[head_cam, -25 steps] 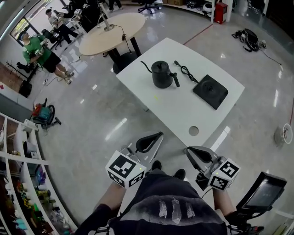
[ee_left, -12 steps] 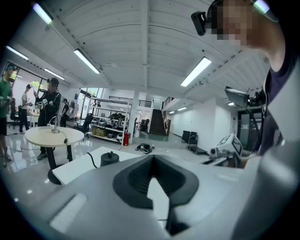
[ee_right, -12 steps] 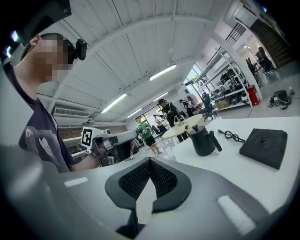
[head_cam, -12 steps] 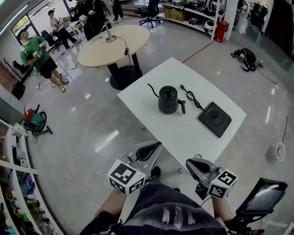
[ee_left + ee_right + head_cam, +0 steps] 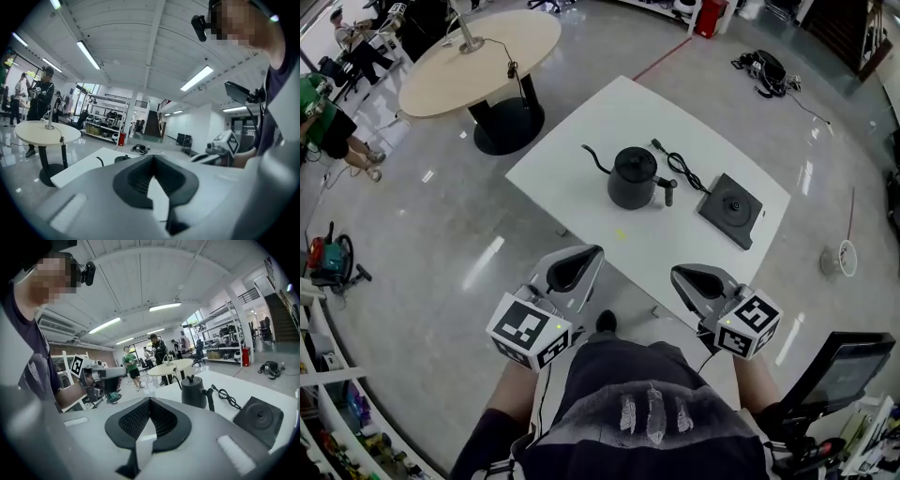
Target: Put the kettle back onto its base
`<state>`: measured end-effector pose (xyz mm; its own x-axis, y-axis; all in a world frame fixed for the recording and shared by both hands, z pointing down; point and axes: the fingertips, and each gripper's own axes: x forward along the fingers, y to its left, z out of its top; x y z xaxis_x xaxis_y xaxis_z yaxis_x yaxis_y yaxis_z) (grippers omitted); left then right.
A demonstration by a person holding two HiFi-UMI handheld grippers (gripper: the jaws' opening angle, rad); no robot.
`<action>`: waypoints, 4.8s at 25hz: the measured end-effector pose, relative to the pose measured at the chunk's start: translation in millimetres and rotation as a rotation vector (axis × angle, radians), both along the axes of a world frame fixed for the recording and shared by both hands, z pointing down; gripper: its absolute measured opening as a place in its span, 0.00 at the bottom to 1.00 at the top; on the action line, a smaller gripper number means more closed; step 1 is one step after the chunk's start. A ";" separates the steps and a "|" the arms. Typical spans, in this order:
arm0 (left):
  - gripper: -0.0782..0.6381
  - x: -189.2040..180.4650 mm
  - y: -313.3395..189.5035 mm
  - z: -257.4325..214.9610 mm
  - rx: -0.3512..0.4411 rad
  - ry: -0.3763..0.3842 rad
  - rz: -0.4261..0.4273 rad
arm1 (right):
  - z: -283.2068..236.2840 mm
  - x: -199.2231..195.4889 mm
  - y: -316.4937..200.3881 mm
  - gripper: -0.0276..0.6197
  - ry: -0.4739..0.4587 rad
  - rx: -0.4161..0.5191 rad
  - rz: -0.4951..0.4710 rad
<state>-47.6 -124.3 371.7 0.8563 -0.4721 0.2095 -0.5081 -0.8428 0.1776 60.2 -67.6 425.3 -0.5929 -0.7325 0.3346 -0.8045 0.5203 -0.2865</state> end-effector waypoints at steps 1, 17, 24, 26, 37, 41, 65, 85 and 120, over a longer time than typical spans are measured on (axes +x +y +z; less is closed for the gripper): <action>0.11 -1.6 -4.6 1.0 -0.005 0.006 0.006 | 2.6 0.2 -4.8 0.04 0.029 -0.004 0.012; 0.11 24.1 -55.4 15.4 -0.056 -0.003 0.047 | 37.3 48.4 -74.4 0.36 0.181 -0.064 0.089; 0.11 45.2 -76.0 32.4 -0.085 -0.071 0.022 | 69.7 84.3 -129.7 0.52 0.252 -0.059 0.080; 0.11 52.8 -80.6 37.7 -0.093 -0.088 0.019 | 86.1 94.2 -146.4 0.52 0.304 -0.062 0.063; 0.11 64.5 -93.3 63.6 -0.128 -0.145 -0.033 | 161.2 104.0 -199.7 0.43 0.463 -0.074 -0.074; 0.11 58.1 -91.2 67.5 -0.132 -0.148 -0.051 | 174.9 97.5 -200.0 0.29 0.498 -0.072 -0.098; 0.11 26.6 -88.1 61.8 -0.139 -0.157 -0.103 | 170.5 87.4 -193.8 0.20 0.424 -0.055 -0.132; 0.11 13.9 -100.5 63.6 -0.142 -0.188 -0.138 | 153.3 69.3 -198.4 0.14 0.343 -0.059 -0.165; 0.11 26.1 -79.9 44.9 -0.079 -0.027 0.050 | 14.8 173.4 -126.8 0.14 0.320 0.076 0.289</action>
